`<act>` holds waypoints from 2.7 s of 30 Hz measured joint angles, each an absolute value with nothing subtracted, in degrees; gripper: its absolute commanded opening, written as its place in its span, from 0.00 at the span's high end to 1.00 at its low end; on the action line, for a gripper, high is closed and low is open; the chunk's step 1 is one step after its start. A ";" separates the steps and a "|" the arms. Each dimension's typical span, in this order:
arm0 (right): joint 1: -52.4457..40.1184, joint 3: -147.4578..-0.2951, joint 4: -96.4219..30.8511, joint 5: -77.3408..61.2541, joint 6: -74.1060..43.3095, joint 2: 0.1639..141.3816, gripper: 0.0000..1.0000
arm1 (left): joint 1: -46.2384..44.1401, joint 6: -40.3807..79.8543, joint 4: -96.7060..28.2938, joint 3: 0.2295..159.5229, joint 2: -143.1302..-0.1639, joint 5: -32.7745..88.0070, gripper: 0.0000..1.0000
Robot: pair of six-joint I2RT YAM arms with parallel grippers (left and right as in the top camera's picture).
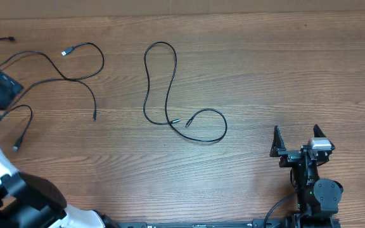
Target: Untangle cables
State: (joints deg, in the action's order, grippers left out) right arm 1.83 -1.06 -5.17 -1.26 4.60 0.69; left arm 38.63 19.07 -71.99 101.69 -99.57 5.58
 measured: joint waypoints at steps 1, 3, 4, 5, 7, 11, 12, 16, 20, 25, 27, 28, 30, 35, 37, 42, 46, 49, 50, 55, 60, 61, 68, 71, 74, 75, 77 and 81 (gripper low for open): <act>1.85 -1.06 -5.19 -1.26 4.56 0.69 0.00 | 38.63 19.07 -70.94 99.24 -99.85 4.86 0.01; 1.85 -1.06 -5.19 -1.26 4.54 0.69 0.00 | 38.63 19.05 -68.38 95.29 -100.05 3.66 0.00; 1.85 -1.06 -5.13 -1.28 4.51 0.69 0.00 | 38.63 19.05 -67.44 94.26 -100.05 3.42 0.00; 1.85 -1.06 -5.15 -1.23 4.51 0.69 0.00 | 38.63 19.07 -66.28 92.75 -100.05 2.98 0.00; 1.85 -1.06 -5.17 -1.26 4.54 0.69 0.00 | 38.63 19.07 -63.11 90.41 -100.05 2.52 0.00; 1.85 -1.06 -5.10 -1.26 4.54 0.69 0.00 | 38.61 19.29 -53.76 85.08 -100.05 1.98 0.00; 1.83 -1.06 -5.15 -1.23 4.51 0.69 0.00 | 38.61 19.42 -50.28 83.50 -100.05 1.83 0.01; 1.83 -1.06 -5.15 -1.26 4.49 0.69 0.00 | 38.30 19.84 -39.09 77.14 -100.05 1.61 0.04; 1.85 -1.06 -5.21 -1.28 4.54 0.69 0.00 | 37.06 20.05 -29.82 71.02 -100.05 1.43 0.05; 1.85 -1.06 -5.15 -1.26 4.51 0.69 0.00 | 35.57 20.62 -21.12 66.11 -100.05 1.43 0.07; 1.85 -1.06 -5.13 -1.26 4.54 0.69 0.00 | 35.22 20.78 -18.72 65.49 -100.05 1.43 0.07; 1.85 -1.06 -5.13 -1.23 4.51 0.69 0.00 | 35.22 20.82 -17.78 65.39 -100.05 1.43 0.07; 1.83 -1.06 -5.17 -1.26 4.54 0.69 0.00 | 35.22 20.82 -16.43 65.34 -100.05 1.39 0.06; 1.85 -1.06 -5.17 -1.26 4.51 0.69 0.00 | 35.22 20.82 -14.57 65.28 -100.07 -1.32 0.07; 1.83 -1.06 -5.17 -1.26 4.49 0.69 0.00 | 35.22 20.82 -13.41 65.28 -100.20 -2.22 0.11; 1.83 -1.06 -5.15 -1.26 4.49 0.69 0.00 | 35.22 20.97 -11.31 65.28 -102.04 -2.42 0.16; 1.83 -1.06 -5.17 -1.26 4.51 0.69 0.00 | 35.22 20.88 -10.41 65.28 -104.97 -2.42 0.25; 1.83 -1.06 -5.15 -1.26 4.54 0.69 0.00 | 35.22 21.04 -9.37 65.21 -106.85 -2.44 0.39; 1.83 -1.06 -5.15 -1.26 4.51 0.69 0.00 | 35.22 20.86 -9.17 65.19 -107.04 -2.44 0.49; 1.85 -1.06 -5.15 -1.28 4.54 0.69 0.00 | 35.22 20.78 -7.42 65.17 -107.15 -2.39 0.95; 1.83 -1.06 -5.15 -1.26 4.49 0.69 0.00 | 35.22 20.82 -7.42 65.17 -107.15 -1.93 0.96; 1.83 -1.06 -5.17 -1.26 4.51 0.69 0.00 | 35.22 20.80 -7.40 65.17 -107.15 -1.43 0.96; 1.83 -1.06 -5.15 -1.26 4.51 0.69 0.00 | 35.27 25.12 -7.33 65.19 -106.59 8.16 0.95; 1.85 -1.06 -5.15 -1.26 4.54 0.69 0.00 | 35.29 32.23 -7.44 65.30 -104.64 12.40 0.96; 1.85 -1.06 -5.17 -1.26 4.54 0.69 0.00 | 35.33 41.01 -7.62 65.45 -101.30 17.15 0.96; 1.83 -1.06 -5.15 -1.28 4.51 0.69 0.00 | 35.35 43.97 -7.66 65.63 -100.20 18.94 0.96; 1.85 -1.06 -5.15 -1.28 4.51 0.69 0.00 | 35.38 49.41 -7.62 65.95 -98.41 23.16 0.96; 1.85 -1.06 -5.13 -1.26 4.51 0.69 0.00 | 35.33 56.42 -8.64 66.41 -97.17 32.49 0.96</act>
